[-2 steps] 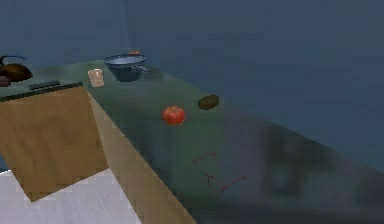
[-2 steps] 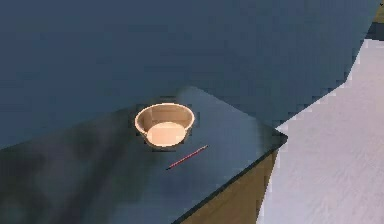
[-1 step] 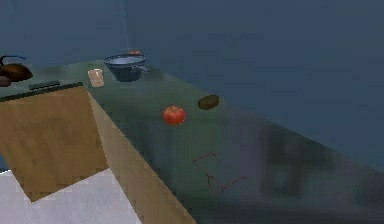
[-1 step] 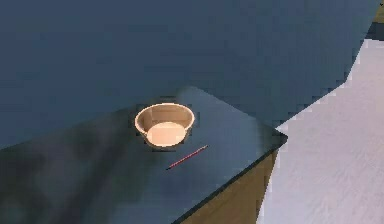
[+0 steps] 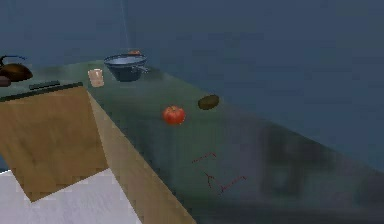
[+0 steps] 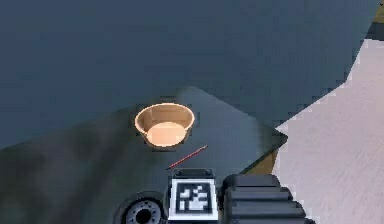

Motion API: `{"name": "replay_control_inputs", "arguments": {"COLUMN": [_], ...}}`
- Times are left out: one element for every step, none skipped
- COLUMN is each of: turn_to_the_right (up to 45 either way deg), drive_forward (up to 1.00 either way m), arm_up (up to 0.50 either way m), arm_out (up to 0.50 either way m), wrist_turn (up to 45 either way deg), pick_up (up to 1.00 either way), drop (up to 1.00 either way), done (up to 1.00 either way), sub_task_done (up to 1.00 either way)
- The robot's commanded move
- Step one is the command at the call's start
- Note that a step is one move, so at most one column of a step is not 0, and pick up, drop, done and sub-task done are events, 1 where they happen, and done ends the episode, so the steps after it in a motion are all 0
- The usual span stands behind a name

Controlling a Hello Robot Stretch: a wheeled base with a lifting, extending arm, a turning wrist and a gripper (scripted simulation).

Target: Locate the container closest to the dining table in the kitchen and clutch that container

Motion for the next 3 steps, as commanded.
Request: {"name": "replay_control_inputs", "arguments": {"turn_to_the_right": [0.0,0.0,0.0], "drive_forward": [0.0,0.0,0.0], "arm_up": [0.0,0.0,0.0], "arm_out": [0.24,0.0,0.0], "wrist_turn": [0.0,45.0,45.0], "pick_up": [0.0,0.0,0.0], "drop": [0.0,0.0,0.0], "done": [0.0,0.0,0.0], "sub_task_done": [0.0,0.0,0.0]}}
